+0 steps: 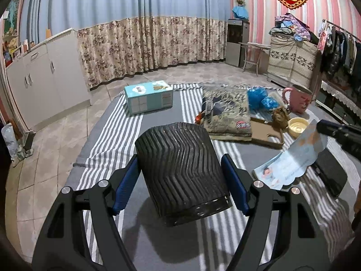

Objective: Collect trash
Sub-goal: 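Grasp the black ribbed cup with the left gripper and lift it, then carry the black cup to the blue basket and release it with the left gripper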

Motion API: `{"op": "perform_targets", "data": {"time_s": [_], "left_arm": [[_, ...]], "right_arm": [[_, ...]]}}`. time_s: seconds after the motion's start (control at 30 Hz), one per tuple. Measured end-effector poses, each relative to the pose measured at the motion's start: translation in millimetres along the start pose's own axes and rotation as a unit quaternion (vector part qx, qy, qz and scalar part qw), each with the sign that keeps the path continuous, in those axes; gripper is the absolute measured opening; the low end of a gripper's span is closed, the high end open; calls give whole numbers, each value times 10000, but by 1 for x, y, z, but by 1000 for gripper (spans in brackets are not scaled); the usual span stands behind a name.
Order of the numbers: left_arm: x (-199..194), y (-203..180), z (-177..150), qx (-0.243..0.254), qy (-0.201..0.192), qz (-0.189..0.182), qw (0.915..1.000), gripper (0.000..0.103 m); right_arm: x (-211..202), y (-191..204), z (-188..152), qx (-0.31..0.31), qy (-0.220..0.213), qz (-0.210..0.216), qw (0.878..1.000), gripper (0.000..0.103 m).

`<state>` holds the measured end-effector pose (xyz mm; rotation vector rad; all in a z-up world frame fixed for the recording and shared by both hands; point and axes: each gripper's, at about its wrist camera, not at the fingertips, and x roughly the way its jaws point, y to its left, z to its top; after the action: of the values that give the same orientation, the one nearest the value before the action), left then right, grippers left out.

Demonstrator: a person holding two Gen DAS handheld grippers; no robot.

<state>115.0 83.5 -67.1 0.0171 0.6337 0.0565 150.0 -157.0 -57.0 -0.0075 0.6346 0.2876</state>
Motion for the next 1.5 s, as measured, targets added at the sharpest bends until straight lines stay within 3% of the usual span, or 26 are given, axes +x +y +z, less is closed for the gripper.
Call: {"op": "perform_targets", "data": {"time_s": [0.2, 0.4, 0.6, 0.8, 0.93, 1.17, 1.4, 1.47, 1.5], "left_arm": [[-13, -31, 16, 169, -160, -190, 9995, 71], [-26, -96, 36, 417, -343, -701, 9961, 71], [-38, -215, 51, 848, -462, -1537, 9834, 66], [-41, -344, 41, 1239, -272, -2465, 9608, 61], [-29, -423, 26, 1507, 108, -2991, 9422, 60], [-34, -504, 10, 2099, 184, -3239, 9223, 60], [-26, -528, 4, 2085, 121, -3270, 9217, 61], [-24, -527, 3, 2041, 102, -3235, 9239, 82], [-24, -526, 4, 2010, 64, -3214, 9253, 86]], "right_arm": [[-63, -62, 14, 445, -591, -254, 9969, 5], [-135, -151, 7, 650, -869, -1410, 9841, 5], [-186, -252, -33, 1289, -872, -2537, 9547, 5], [-200, -319, -61, 1693, -741, -3022, 9352, 5], [-210, -356, -80, 2235, -763, -3124, 9201, 5], [-224, -395, -95, 2720, -872, -3279, 9005, 5], [-216, -400, -100, 2848, -796, -3176, 9009, 5], [-215, -394, -99, 2804, -770, -3182, 9023, 5], [-214, -393, -99, 2791, -757, -3175, 9031, 5]]}}
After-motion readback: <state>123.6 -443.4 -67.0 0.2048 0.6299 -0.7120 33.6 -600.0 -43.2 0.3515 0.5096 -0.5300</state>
